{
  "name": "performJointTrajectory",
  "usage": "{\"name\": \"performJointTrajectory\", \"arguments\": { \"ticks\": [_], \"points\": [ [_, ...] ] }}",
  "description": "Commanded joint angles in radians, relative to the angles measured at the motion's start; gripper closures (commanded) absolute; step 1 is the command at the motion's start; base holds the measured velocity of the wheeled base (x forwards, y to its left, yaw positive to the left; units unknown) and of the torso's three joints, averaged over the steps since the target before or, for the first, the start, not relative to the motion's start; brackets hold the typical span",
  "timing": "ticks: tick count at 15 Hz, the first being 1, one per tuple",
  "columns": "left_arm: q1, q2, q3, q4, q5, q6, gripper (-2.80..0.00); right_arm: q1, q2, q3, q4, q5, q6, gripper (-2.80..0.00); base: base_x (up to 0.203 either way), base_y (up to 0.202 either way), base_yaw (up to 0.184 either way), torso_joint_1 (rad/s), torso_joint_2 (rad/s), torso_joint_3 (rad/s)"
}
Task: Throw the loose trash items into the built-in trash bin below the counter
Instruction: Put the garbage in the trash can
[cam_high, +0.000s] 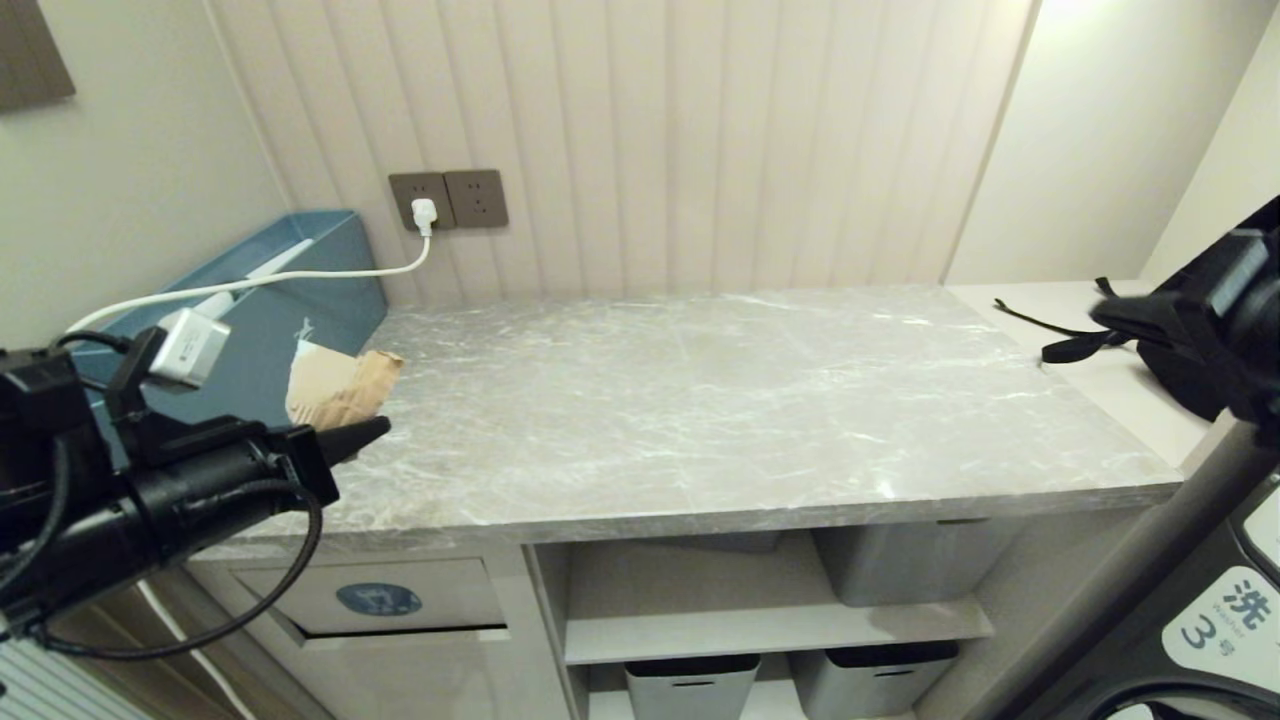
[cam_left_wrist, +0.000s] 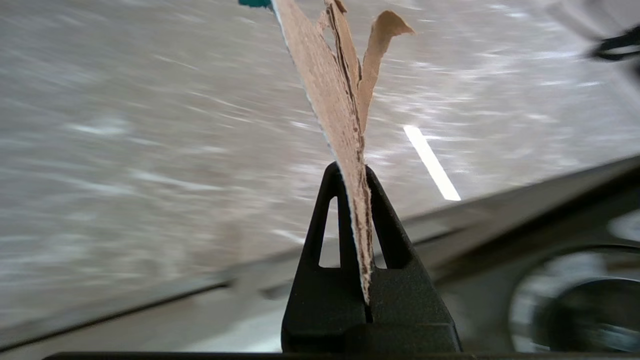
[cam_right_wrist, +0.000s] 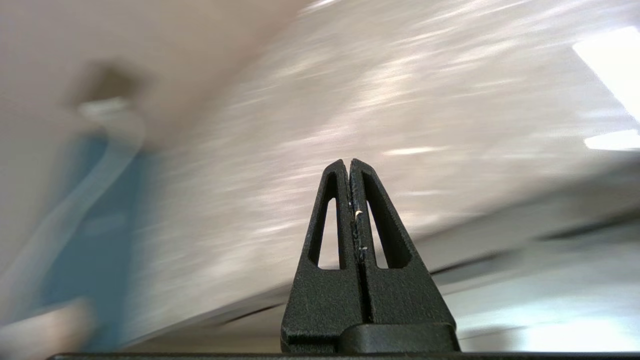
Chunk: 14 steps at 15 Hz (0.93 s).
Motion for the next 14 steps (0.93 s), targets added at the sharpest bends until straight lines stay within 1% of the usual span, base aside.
{"name": "performJointTrajectory", "arguments": {
  "ticks": [1, 2, 3, 4, 5, 6, 7, 8, 9, 11, 12, 14],
  "points": [
    [0.046, -0.001, 0.003, -0.006, 0.014, 0.074, 0.0, -0.099, -0.217, 0.269, -0.051, -0.058, -0.18, 0.0, 0.0, 0.0, 0.0, 0.0, 0.0, 0.0],
    [0.067, 0.001, 0.002, -0.012, 0.031, 0.119, 0.0, -0.109, -0.316, 0.437, -0.092, -0.072, -0.285, 0.0, 0.0, 0.0, 0.0, 0.0, 0.0, 0.0],
    [0.077, 0.003, 0.006, -0.041, 0.046, 0.134, 0.0, -0.118, -0.438, 0.581, -0.128, -0.082, -0.394, 0.0, 0.0, 0.0, 0.0, 0.0, 0.0, 0.0],
    [0.095, 0.0, 0.008, -0.066, 0.049, 0.139, 0.0, -0.124, -0.558, 0.686, -0.155, -0.087, -0.494, 0.0, 0.0, 0.0, 0.0, 0.0, 0.0, 0.0],
    [0.124, -0.004, 0.006, -0.09, 0.05, 0.151, 0.0, -0.13, -0.673, 0.779, -0.17, -0.091, -0.587, 0.0, 0.0, 0.0, 0.0, 0.0, 0.0, 0.0],
    [0.158, -0.016, 0.007, -0.11, 0.05, 0.172, 0.0, -0.133, -0.776, 0.834, -0.156, -0.092, -0.653, 0.0, 0.0, 0.0, 0.0, 0.0, 0.0, 0.0],
    [0.195, -0.04, 0.019, -0.121, 0.051, 0.202, 0.0, -0.135, -0.89, 0.865, -0.103, -0.084, -0.701, 0.0, 0.0, 0.0, 0.0, 0.0, 0.0, 0.0],
    [0.224, -0.075, 0.045, -0.125, 0.05, 0.22, 0.0, -0.131, -0.994, 0.886, -0.031, -0.06, -0.741, 0.0, 0.0, 0.0, 0.0, 0.0, 0.0, 0.0],
    [0.241, -0.115, 0.076, -0.126, 0.048, 0.225, 0.0, -0.126, -1.078, 0.9, 0.027, -0.037, -0.773, 0.0, 0.0, 0.0, 0.0, 0.0, 0.0, 0.0],
    [0.255, -0.221, 0.168, -0.122, 0.044, 0.226, 0.0, -0.116, -1.217, 0.92, 0.099, -0.008, -0.813, 0.0, 0.0, 0.0, 0.0, 0.0, 0.0, 0.0],
    [0.256, -0.265, 0.227, -0.12, 0.043, 0.228, 0.0, -0.113, -1.249, 0.928, 0.11, -0.006, -0.816, 0.0, 0.0, 0.0, 0.0, 0.0, 0.0, 0.0],
    [0.257, -0.366, 0.336, -0.116, 0.042, 0.231, 0.0, -0.11, -1.25, 0.95, 0.077, -0.026, -0.781, 0.0, 0.0, 0.0, 0.0, 0.0, 0.0, 0.0]
  ]
}}
